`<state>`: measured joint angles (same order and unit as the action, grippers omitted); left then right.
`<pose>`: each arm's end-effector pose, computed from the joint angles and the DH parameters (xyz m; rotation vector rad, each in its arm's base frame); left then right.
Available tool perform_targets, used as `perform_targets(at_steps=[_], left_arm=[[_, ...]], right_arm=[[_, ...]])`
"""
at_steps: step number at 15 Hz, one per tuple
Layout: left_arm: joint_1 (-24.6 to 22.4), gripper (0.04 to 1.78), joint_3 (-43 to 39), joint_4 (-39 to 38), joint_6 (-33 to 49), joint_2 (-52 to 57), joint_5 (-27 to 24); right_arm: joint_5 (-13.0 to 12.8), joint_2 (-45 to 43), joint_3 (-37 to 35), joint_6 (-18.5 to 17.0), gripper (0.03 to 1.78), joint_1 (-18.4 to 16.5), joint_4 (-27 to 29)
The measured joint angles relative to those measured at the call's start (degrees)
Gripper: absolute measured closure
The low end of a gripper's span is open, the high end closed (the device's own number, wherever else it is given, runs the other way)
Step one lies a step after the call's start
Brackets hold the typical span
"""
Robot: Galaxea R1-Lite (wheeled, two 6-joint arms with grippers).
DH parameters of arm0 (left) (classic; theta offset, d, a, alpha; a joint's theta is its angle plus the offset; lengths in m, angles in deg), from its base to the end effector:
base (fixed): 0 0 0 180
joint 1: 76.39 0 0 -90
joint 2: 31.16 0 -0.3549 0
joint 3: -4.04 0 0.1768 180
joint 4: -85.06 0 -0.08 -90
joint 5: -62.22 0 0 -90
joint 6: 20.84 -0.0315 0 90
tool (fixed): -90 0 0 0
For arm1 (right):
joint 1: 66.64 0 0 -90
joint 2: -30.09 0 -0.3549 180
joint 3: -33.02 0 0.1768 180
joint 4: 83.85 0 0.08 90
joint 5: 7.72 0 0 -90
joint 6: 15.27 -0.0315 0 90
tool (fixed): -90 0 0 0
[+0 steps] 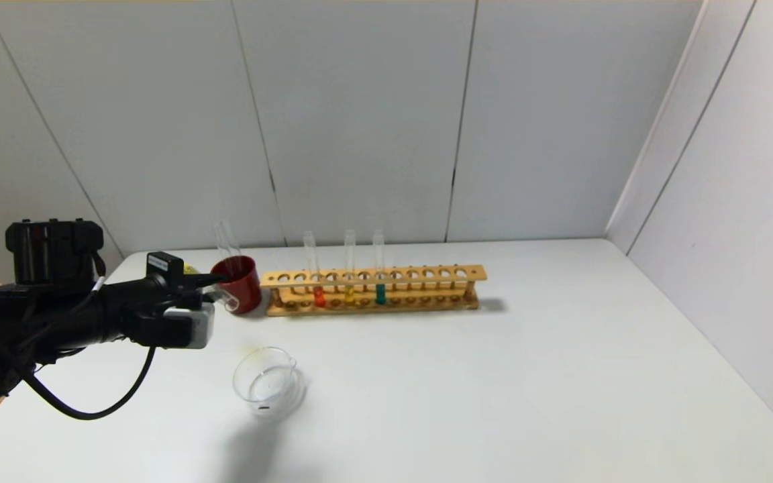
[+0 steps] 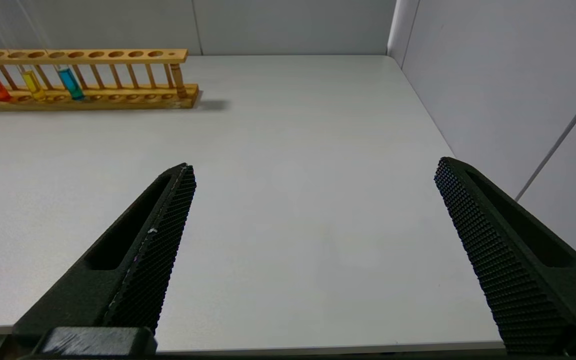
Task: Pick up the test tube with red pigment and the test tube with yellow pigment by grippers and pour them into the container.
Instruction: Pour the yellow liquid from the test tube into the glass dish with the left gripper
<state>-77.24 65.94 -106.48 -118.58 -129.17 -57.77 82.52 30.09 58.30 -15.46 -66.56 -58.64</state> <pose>0.2901 -0.0114 0.2026 1.5248 -0.1134 -0.7141 -0.0835 0.0000 0.0756 0.0033 -0.0012 0.0056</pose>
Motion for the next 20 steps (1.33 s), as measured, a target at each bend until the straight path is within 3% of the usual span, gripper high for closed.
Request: perform_targets(at_steps=[20], left_arm=[[-2.3, 1.51, 4.1, -0.5, -16.0, -5.6, -6.1]], right_arm=[[0.0, 0.0, 0.0, 0.0, 0.06, 0.0, 0.0]])
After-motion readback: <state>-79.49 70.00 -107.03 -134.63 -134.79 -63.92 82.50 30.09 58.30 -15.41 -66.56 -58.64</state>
